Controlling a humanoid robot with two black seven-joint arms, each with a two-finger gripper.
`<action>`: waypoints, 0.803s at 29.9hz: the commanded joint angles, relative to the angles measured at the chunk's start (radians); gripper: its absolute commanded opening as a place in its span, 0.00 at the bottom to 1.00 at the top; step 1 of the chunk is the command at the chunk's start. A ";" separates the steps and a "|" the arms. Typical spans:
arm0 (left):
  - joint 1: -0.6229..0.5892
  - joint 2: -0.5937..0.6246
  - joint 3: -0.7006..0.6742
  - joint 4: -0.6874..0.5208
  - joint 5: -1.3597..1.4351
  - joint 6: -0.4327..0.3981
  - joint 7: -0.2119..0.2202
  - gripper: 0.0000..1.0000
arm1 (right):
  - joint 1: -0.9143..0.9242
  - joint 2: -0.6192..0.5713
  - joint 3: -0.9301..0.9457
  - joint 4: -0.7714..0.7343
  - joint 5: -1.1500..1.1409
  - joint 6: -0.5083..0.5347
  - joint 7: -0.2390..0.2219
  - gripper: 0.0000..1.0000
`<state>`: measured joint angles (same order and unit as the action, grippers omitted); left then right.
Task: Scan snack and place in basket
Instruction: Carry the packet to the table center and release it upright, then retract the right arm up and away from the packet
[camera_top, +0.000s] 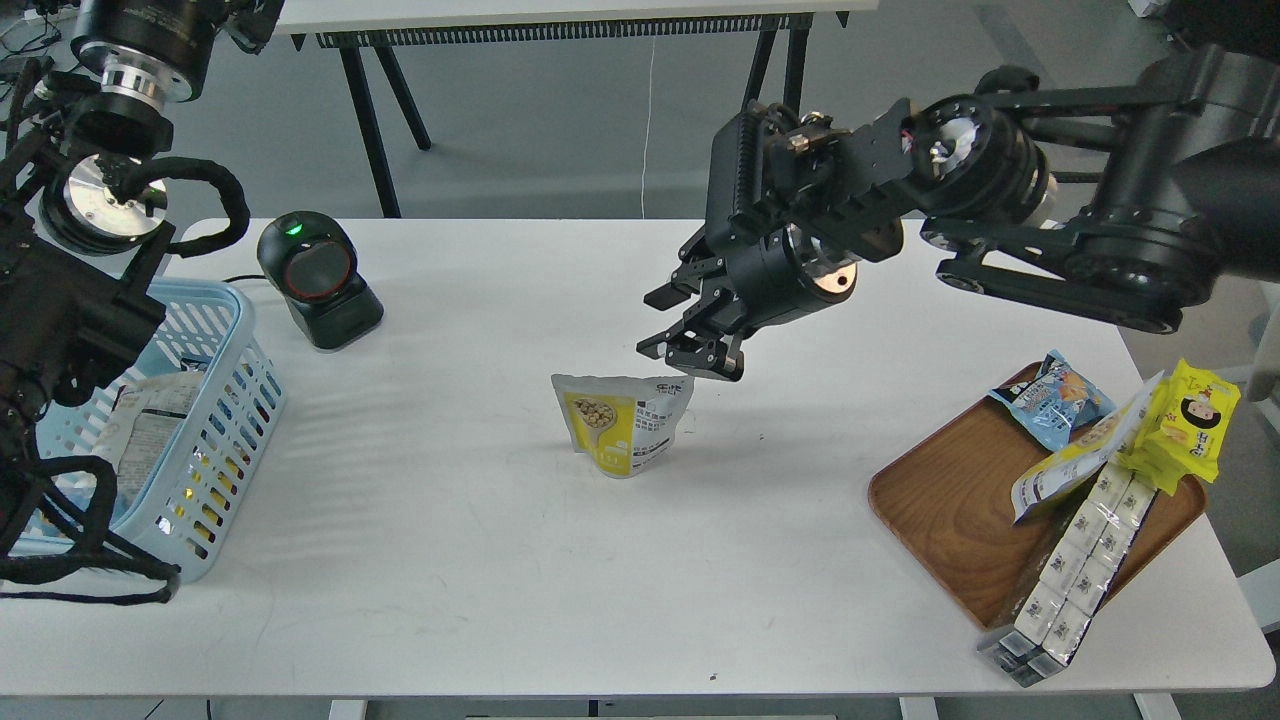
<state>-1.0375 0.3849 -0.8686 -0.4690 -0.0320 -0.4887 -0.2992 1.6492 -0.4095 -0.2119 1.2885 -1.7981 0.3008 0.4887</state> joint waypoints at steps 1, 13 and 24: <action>-0.015 0.011 0.022 -0.002 0.007 0.000 0.023 1.00 | 0.000 -0.048 0.054 0.000 0.132 0.009 0.000 0.98; -0.140 0.015 0.192 -0.037 0.093 0.000 0.035 1.00 | -0.138 -0.265 0.249 -0.098 0.653 0.006 0.000 0.99; -0.159 0.121 0.217 -0.347 0.515 0.000 0.032 0.99 | -0.350 -0.330 0.319 -0.247 1.314 -0.005 0.000 0.99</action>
<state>-1.1990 0.4751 -0.6520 -0.7113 0.3641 -0.4888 -0.2663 1.3626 -0.7339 0.0886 1.0863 -0.6656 0.2980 0.4887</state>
